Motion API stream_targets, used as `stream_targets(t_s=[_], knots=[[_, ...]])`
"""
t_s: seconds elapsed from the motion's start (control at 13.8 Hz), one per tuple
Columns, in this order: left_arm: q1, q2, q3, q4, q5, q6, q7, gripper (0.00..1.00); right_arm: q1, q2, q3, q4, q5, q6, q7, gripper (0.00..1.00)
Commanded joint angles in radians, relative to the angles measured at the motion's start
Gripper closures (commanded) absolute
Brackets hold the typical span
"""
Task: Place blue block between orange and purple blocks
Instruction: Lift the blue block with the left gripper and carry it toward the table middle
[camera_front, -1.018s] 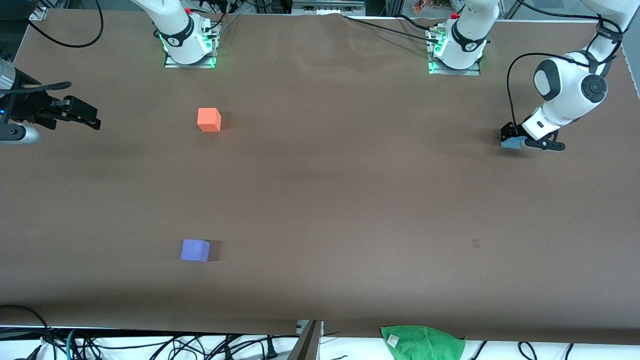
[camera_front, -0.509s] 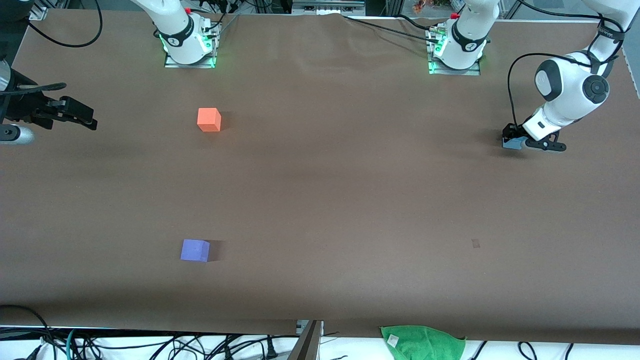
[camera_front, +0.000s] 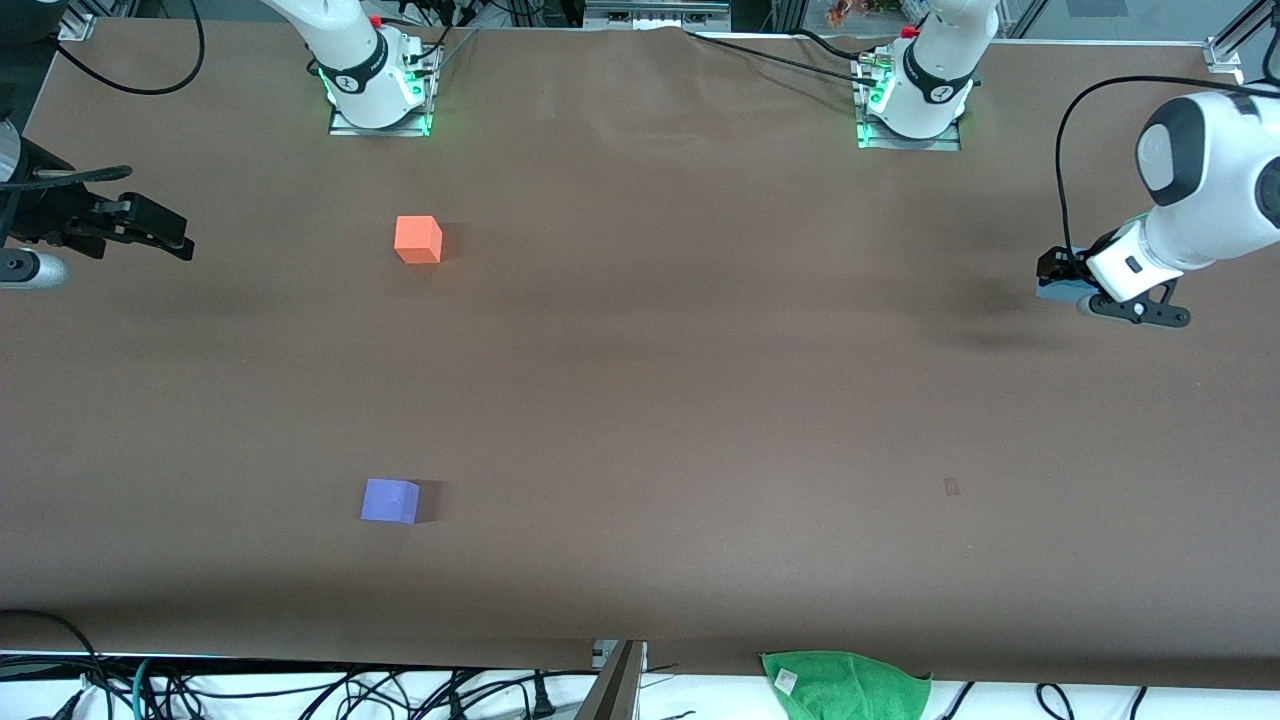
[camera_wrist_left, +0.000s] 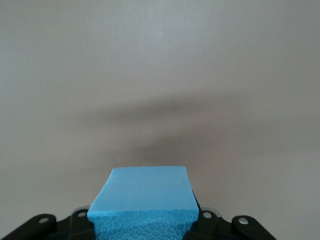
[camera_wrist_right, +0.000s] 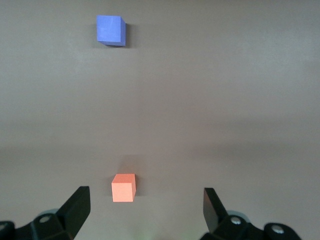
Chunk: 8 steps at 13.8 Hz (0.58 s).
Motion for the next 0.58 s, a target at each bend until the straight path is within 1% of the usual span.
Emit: stream_targets(t_s=[0.0,0.07,0.15,0.22,0.29,0.51], knots=[[-0.006,0.047,-0.150,0.127,-0.006,-0.080,-0.143,0.96,-0.008,0.000,0.002,0.008,0.002,0.001,-0.007,0.00],[-0.007,0.066,-0.215,0.170,-0.006,-0.083,-0.205,0.96,-0.011,0.000,0.002,0.008,0.002,0.001,-0.007,0.00],[-0.009,0.100,-0.262,0.216,-0.006,-0.087,-0.249,0.96,-0.017,0.000,0.002,0.008,0.002,0.001,-0.007,0.00],[-0.023,0.138,-0.290,0.262,-0.006,-0.087,-0.259,0.96,-0.018,0.000,0.002,0.008,0.002,0.001,-0.007,0.00],[-0.052,0.175,-0.304,0.308,-0.008,-0.089,-0.264,0.96,-0.023,0.000,0.002,0.008,0.002,0.001,-0.007,0.00],[-0.200,0.296,-0.304,0.436,-0.006,-0.123,-0.352,0.94,-0.023,0.007,0.002,0.011,0.002,0.003,-0.007,0.00]])
